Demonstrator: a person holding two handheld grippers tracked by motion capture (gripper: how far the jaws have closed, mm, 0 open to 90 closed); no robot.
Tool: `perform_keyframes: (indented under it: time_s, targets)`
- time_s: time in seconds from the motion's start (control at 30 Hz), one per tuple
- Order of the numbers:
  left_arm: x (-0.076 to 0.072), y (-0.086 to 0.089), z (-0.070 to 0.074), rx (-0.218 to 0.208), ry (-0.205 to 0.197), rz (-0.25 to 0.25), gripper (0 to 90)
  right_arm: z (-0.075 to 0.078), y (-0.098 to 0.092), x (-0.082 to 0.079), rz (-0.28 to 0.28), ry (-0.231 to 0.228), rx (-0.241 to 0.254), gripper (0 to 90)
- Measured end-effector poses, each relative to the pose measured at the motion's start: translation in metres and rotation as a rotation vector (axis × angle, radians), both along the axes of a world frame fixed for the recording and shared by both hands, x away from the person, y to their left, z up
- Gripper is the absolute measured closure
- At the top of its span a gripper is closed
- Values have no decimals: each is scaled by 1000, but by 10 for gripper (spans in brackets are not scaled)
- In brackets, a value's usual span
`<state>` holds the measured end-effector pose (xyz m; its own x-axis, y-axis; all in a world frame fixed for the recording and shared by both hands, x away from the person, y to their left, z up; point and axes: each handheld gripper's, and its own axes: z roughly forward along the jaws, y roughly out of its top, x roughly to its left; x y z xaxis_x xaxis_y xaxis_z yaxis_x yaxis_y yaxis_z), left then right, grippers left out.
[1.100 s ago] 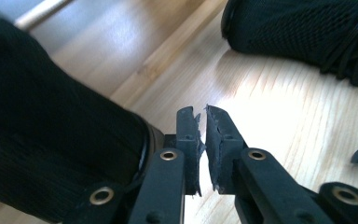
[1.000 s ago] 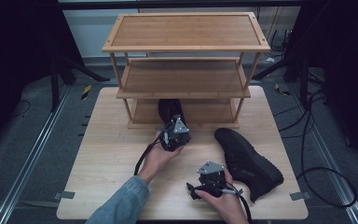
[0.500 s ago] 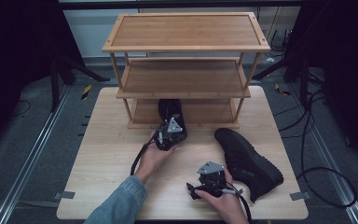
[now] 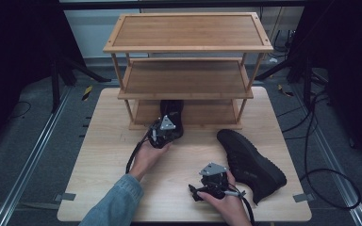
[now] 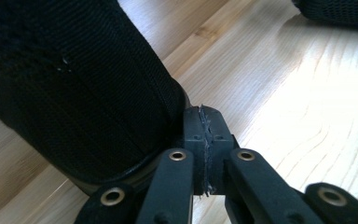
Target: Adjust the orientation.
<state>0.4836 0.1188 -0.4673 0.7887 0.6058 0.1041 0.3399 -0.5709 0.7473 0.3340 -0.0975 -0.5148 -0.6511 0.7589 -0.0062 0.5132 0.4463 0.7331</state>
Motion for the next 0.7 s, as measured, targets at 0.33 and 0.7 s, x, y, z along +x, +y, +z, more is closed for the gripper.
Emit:
perform_keyframes:
  time_s: [0.33, 0.7]
  targets:
    - [6, 8, -1, -19, 5, 28, 886, 0, 0, 0, 1, -1, -1, 54]
    - [9, 13, -2, -39, 10, 50, 860, 0, 0, 0, 0, -1, 0, 55]
